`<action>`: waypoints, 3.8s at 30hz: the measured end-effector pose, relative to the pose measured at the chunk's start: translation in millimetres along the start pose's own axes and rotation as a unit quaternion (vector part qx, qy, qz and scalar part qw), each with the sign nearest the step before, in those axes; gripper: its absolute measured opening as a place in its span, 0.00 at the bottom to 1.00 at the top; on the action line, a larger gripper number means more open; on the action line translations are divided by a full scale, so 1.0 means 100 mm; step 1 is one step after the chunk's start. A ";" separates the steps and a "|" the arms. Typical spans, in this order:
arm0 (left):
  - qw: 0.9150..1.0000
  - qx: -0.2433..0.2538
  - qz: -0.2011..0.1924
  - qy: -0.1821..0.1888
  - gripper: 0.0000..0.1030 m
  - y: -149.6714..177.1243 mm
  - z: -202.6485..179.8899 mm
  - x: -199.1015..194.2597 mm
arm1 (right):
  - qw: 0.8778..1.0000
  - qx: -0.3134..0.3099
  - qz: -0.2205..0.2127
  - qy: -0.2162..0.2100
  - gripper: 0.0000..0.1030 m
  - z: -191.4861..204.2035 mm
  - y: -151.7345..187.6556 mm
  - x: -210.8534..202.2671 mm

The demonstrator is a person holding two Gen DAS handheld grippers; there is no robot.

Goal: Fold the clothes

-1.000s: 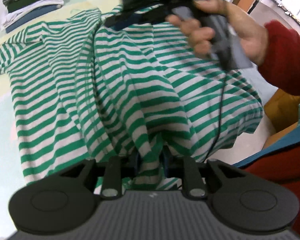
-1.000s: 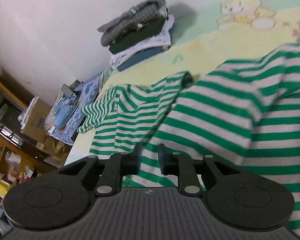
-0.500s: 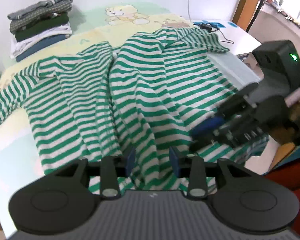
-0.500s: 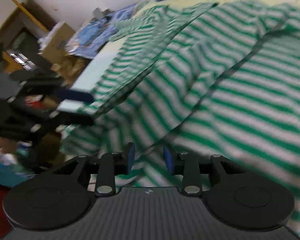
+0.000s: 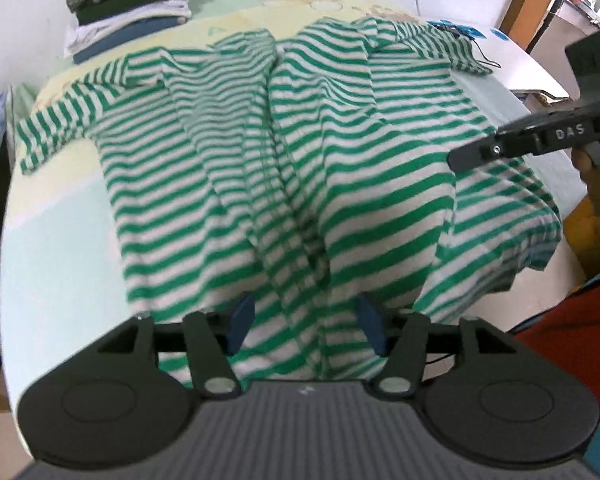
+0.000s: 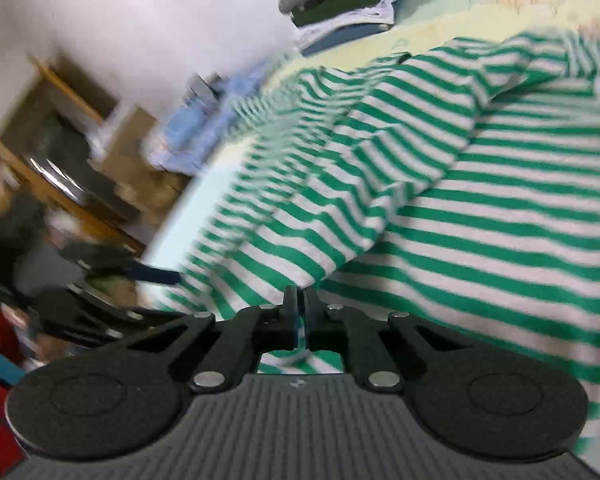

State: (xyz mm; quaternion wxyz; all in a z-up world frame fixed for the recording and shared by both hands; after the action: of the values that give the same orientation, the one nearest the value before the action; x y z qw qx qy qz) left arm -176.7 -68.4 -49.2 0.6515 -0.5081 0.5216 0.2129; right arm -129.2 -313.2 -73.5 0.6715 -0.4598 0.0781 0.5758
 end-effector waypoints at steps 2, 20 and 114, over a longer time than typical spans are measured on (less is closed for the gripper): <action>1.000 -0.001 0.004 -0.001 0.65 0.07 -0.03 0.05 | 0.999 -0.029 0.016 0.025 0.02 0.01 0.07 -0.01; 0.995 -0.086 -0.018 0.053 0.23 -0.06 -0.06 0.21 | 0.997 0.073 -0.006 0.000 0.13 -0.03 0.06 0.12; 0.970 -0.135 -0.066 0.190 0.80 -0.02 0.14 0.15 | 0.997 0.000 0.026 0.074 0.34 -0.13 0.11 -0.04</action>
State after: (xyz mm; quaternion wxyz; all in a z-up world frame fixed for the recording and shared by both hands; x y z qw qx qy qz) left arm -163.2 -60.6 -62.7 0.4785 -0.6561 0.5672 0.1377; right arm -133.7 -326.0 -84.1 0.6485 -0.4992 0.1396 0.5575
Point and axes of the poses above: each gripper's, at about its wrist camera, not at the fingertips, and x roughly the way its jaws point, z to its left, y to its underside, the point moved 4 cm from there along x, roughly the way its jaws point, and after that the axes turned 1 degree about z, right-handed, at the moved point
